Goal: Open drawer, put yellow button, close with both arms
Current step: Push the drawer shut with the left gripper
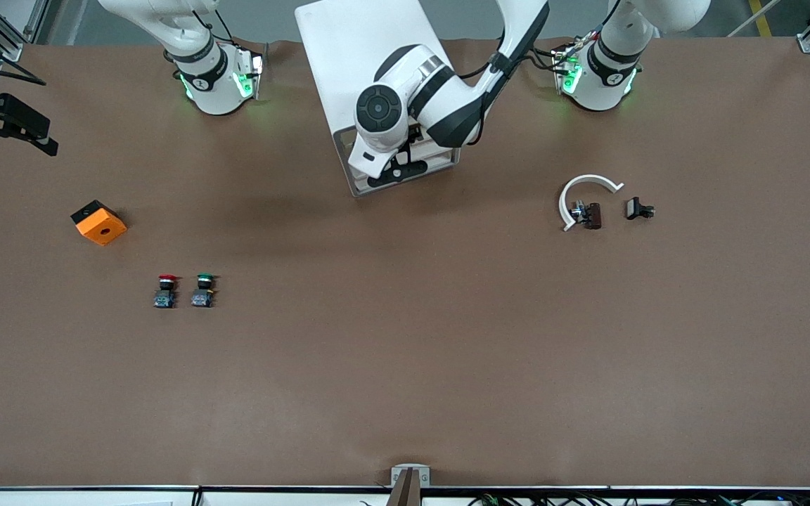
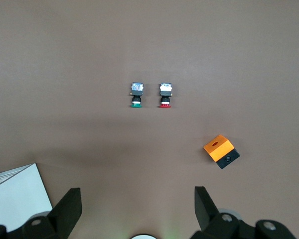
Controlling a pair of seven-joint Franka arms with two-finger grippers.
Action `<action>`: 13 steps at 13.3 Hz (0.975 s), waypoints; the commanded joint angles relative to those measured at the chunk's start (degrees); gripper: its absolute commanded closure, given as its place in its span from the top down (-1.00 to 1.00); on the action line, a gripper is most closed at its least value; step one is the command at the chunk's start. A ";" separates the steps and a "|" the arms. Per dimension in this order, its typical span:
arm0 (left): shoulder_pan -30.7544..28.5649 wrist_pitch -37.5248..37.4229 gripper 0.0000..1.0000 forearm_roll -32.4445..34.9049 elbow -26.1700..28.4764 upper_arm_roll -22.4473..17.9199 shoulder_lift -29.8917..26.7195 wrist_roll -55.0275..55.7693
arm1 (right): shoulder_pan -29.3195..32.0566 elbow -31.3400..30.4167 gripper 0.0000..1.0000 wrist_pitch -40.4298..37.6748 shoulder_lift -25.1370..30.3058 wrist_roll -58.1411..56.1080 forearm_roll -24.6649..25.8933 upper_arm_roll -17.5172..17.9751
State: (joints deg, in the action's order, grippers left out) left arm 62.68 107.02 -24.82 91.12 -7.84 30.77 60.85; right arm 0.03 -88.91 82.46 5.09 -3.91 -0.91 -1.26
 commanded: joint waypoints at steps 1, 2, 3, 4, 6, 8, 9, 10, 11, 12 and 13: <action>1.39 0.74 1.00 0.83 1.69 0.46 -1.15 1.64 | -0.12 0.49 1.00 -0.28 0.18 -0.57 1.00 0.03; 0.87 0.65 1.00 1.44 1.60 0.11 -1.41 1.64 | -0.11 0.49 1.00 -0.28 0.18 -0.57 1.44 0.03; -0.09 0.65 1.00 3.10 1.25 -0.85 -1.50 1.73 | -0.20 0.49 1.00 -0.28 0.18 -0.57 1.87 0.03; -0.71 0.65 1.00 4.51 1.16 -1.99 -1.41 1.82 | -0.38 0.49 1.00 -0.28 0.18 -0.57 2.05 0.03; -3.34 0.65 1.00 7.93 0.99 -3.93 -0.89 1.82 | -0.46 0.49 1.00 -0.19 0.10 -0.57 2.05 0.03; -7.99 0.65 1.00 13.72 -1.20 -5.42 0.34 1.47 | -0.47 0.49 1.00 -0.19 0.10 -0.57 2.06 0.20; -10.62 0.65 1.00 15.58 -1.99 -5.43 0.34 0.77 | -0.47 0.49 1.00 -0.19 0.01 -0.57 2.14 0.20; -13.87 0.65 1.00 16.46 -3.66 -5.43 0.34 0.59 | -0.47 0.58 1.00 -0.19 -0.08 -0.57 2.14 0.29; -17.03 0.65 1.00 17.17 -4.98 -5.43 0.08 0.42 | -0.55 0.49 1.00 -0.19 -0.08 -0.57 2.06 0.29; -19.59 0.65 1.00 17.52 -5.69 -5.43 -0.09 -0.19 | -0.55 0.49 1.00 -0.19 -0.08 -0.57 2.14 0.29; -21.62 0.65 1.00 17.79 -6.30 -5.69 -0.27 -1.07 | -0.64 0.49 1.00 -0.19 -0.08 -0.57 2.14 0.29</action>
State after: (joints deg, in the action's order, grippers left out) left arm 44.01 108.14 -8.36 86.65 -13.82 30.82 60.42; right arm -0.11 -88.92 82.46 5.07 -3.98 0.10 -1.02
